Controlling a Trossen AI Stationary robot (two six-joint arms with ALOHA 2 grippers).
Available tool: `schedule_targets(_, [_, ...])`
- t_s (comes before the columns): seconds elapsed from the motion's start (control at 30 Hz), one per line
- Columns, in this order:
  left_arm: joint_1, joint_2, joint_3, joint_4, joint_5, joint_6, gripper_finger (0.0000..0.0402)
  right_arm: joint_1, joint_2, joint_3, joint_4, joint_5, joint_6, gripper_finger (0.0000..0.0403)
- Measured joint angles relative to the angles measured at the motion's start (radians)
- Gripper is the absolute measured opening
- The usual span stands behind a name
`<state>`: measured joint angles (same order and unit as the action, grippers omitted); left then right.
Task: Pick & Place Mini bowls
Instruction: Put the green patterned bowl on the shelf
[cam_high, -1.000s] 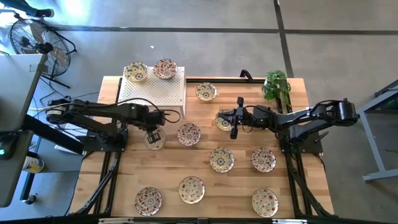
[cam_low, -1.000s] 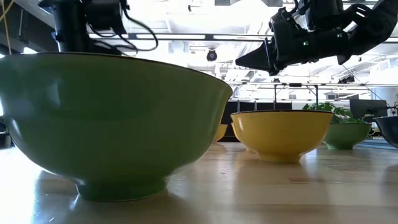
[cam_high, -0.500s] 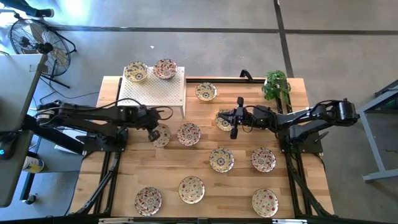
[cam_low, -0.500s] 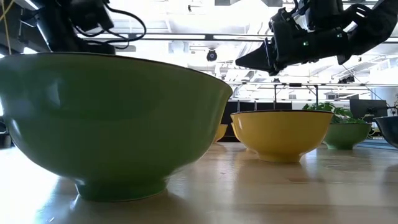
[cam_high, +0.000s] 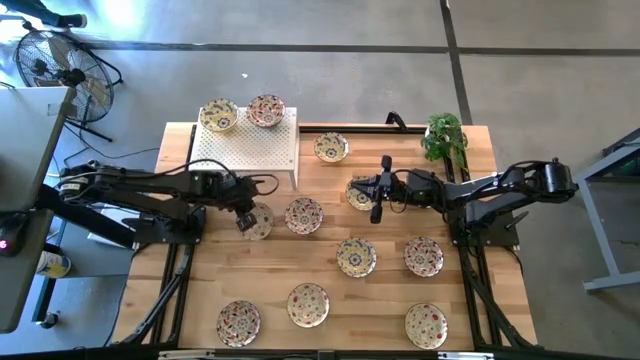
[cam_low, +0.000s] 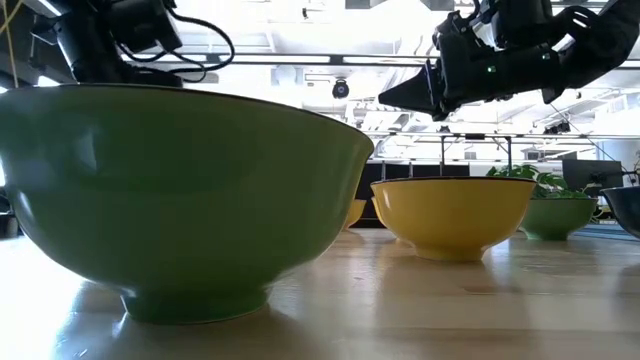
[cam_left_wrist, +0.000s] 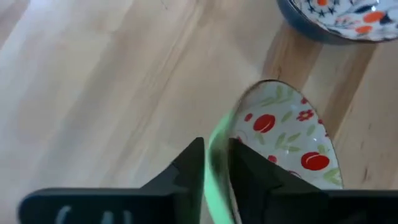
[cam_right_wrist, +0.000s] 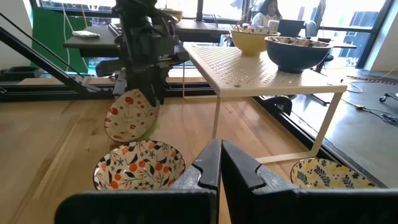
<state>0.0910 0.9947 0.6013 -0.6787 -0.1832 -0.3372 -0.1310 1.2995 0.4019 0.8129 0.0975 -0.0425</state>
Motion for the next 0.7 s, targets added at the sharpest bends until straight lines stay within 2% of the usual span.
schedule_targets(0.17, [0.0,0.0,0.092,-0.123,-0.008,0.078,0.0107,0.0,0.0,0.0,0.006,0.0,0.0,0.0002])
schedule_targets(0.4, [0.0,-0.001,0.229,-0.276,0.008,0.105,0.0115,0.0,0.0,0.0,0.009,0.0,0.0,0.0002])
schedule_targets(0.5, [-0.019,-0.001,0.23,-0.298,0.049,0.105,0.0115,0.0,0.0,0.0,0.009,0.0,0.001,0.0001])
schedule_targets(0.7, [-0.117,0.073,0.204,-0.288,0.038,0.097,0.0115,0.0,0.0,0.0,0.008,0.0,0.001,0.0002])
